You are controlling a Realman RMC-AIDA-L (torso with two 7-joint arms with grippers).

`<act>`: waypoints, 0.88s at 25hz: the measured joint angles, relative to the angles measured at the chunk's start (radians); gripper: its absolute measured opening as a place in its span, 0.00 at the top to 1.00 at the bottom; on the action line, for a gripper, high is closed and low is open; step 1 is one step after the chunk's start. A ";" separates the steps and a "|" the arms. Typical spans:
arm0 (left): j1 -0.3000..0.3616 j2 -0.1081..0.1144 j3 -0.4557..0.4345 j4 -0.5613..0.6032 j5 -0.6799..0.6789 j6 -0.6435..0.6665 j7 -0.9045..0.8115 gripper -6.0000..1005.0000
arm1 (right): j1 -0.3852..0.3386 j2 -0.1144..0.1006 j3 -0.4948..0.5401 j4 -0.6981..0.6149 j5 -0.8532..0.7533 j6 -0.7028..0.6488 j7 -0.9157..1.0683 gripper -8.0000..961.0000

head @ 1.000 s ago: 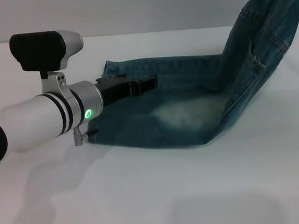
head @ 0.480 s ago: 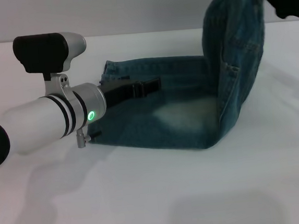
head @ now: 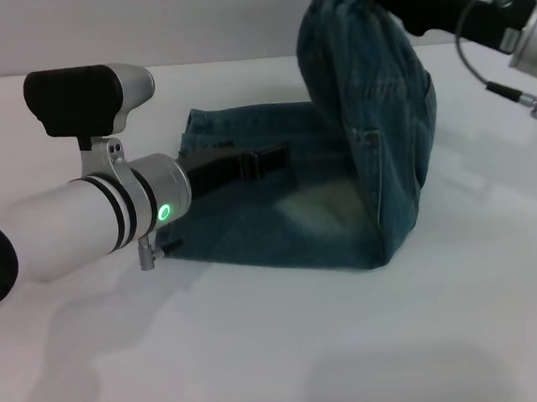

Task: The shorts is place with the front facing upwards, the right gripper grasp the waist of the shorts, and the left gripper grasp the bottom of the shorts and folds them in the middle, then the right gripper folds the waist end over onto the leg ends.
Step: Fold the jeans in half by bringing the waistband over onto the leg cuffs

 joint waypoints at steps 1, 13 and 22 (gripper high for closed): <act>0.000 0.000 0.000 0.000 0.000 0.000 0.000 0.16 | 0.000 0.000 0.000 0.000 0.000 0.000 0.000 0.85; 0.001 0.001 -0.009 0.001 -0.002 0.001 -0.009 0.16 | 0.050 0.001 -0.174 -0.015 0.035 -0.101 -0.006 0.83; 0.060 0.006 -0.087 -0.043 0.011 -0.012 -0.003 0.16 | 0.072 0.000 -0.253 -0.017 0.075 -0.149 -0.007 0.82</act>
